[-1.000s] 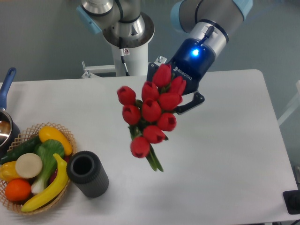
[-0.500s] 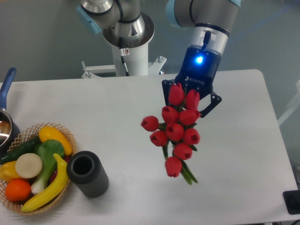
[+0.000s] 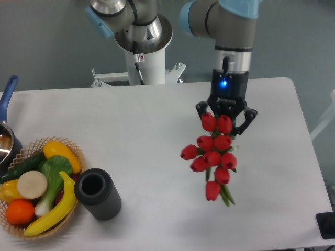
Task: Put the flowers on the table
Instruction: 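Lower the held tulips toward the table surface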
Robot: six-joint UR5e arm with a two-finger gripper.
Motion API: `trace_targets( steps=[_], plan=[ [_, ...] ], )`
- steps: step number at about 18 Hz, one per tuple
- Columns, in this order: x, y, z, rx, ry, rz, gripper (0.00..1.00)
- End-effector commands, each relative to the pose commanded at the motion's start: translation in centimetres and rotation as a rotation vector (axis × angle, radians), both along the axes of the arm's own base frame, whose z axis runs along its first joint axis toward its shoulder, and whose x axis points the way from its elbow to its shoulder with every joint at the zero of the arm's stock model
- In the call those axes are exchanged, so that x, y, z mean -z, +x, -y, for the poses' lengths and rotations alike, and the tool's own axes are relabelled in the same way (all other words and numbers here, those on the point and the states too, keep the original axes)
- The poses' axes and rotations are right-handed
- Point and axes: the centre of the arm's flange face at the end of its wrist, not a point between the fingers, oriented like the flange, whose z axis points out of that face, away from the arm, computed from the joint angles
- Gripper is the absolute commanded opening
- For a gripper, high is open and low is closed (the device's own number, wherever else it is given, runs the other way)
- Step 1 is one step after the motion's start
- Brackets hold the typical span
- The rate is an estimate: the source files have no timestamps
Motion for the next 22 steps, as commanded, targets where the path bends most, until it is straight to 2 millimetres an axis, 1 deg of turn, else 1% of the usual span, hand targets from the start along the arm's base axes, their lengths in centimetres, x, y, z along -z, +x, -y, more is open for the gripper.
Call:
trace_targets(
  steps=[5, 8, 10, 12, 14, 15, 18, 21, 22],
  plan=[
    [2.8, -1.2, 0.6, -0.054, -0.133, -0.018, 0.34],
    [4.9, -1.4, -0.1, -0.060, -0.198, -0.012, 0.34],
    [6.3, -2.1, -0.3, -0.066, -0.227, -0.003, 0.33],
    [7.3, -1.8, -1.3, -0.055, -0.248, 0.004, 0.33],
    [8.4, -1.9, -1.6, -0.054, -0.261, 0.018, 0.33],
    [9.3, -1.8, -2.0, -0.053, -0.266, 0.033, 0.33],
    [10.8, -1.5, -2.3, -0.052, -0.284, 0.053, 0.33],
    [11.7, -1.5, -2.5, -0.048, -0.293, 0.065, 0.35],
    [11.9, -1.2, -2.7, -0.041, -0.296, 0.068, 0.36]
  ],
)
